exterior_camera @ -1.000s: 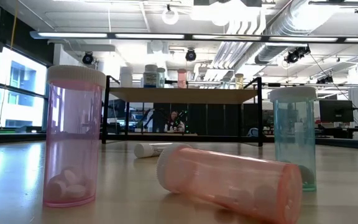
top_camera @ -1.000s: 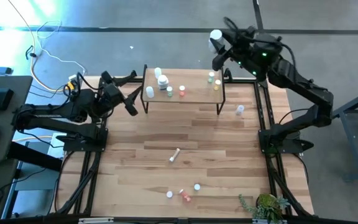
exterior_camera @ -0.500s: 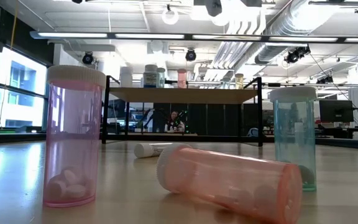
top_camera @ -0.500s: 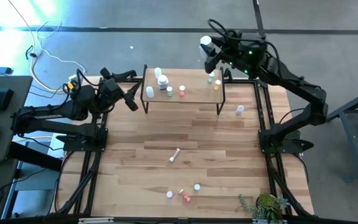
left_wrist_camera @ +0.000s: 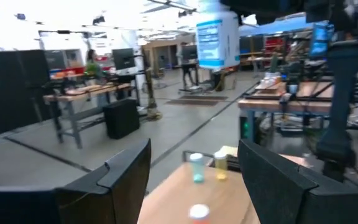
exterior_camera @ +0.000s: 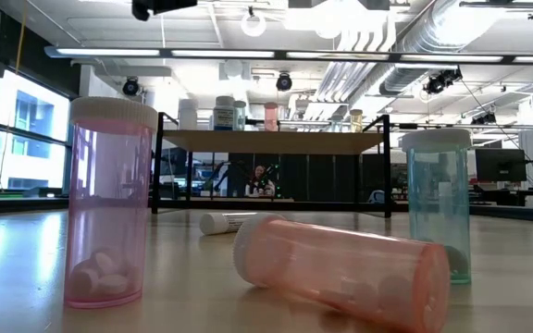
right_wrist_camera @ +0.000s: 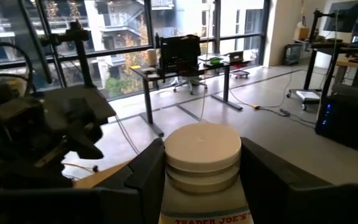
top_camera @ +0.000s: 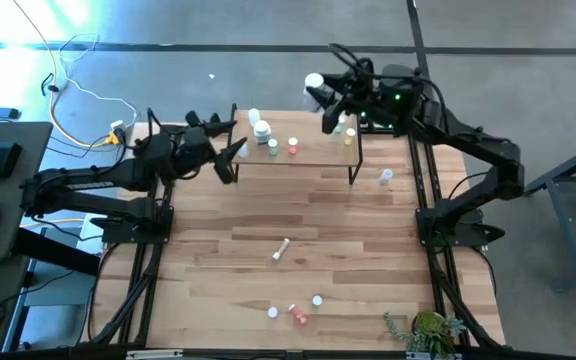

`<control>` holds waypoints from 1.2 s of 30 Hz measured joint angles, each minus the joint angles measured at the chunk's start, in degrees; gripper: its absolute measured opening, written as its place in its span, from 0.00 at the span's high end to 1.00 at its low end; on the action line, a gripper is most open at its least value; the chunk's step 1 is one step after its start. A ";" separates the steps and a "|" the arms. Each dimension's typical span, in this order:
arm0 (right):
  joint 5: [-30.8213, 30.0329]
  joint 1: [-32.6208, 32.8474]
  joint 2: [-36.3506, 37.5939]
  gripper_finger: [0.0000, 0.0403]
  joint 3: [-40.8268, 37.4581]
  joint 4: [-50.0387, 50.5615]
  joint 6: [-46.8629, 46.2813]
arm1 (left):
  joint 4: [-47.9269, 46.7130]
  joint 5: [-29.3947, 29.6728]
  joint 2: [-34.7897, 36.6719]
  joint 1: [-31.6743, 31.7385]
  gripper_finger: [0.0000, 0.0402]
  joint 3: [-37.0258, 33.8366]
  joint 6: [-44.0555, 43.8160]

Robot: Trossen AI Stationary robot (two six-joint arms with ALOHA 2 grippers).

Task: Pick and place medicine bottles onto shelf by color
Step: Put the large white pill bottle on the shelf

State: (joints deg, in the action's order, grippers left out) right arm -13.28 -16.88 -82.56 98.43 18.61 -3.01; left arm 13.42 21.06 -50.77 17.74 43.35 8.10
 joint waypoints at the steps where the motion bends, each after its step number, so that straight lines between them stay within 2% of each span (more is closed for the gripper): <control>1: -0.76 0.71 -0.13 0.61 -0.02 0.03 -0.01 | 0.18 -0.84 -0.34 0.00 0.42 0.00 -0.53; 8: -4.93 5.93 -1.53 0.61 -0.02 -1.09 -1.56 | 0.12 -4.56 -1.61 0.00 0.41 0.00 -4.61; 13: -8.47 9.30 -3.66 0.61 -0.02 -4.29 -2.23 | -0.06 -5.96 -1.79 -0.17 0.36 0.00 -6.52; 22: -18.45 14.37 -7.50 0.61 0.00 -8.64 -5.73 | 0.54 -6.97 -3.37 -0.98 0.29 0.02 -10.97; 32: -25.52 16.56 -12.90 0.61 0.00 -13.54 -9.14 | 7.74 -5.39 -9.94 -3.71 0.29 0.02 -5.50; 36: -25.96 16.52 -14.50 0.61 0.00 -13.77 -11.70 | 10.08 -3.62 -12.49 -4.51 0.29 0.02 -3.42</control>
State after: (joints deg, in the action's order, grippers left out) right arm -39.24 -0.36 -97.07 98.43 4.83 -14.70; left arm 23.50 17.44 -63.25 13.23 43.38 4.68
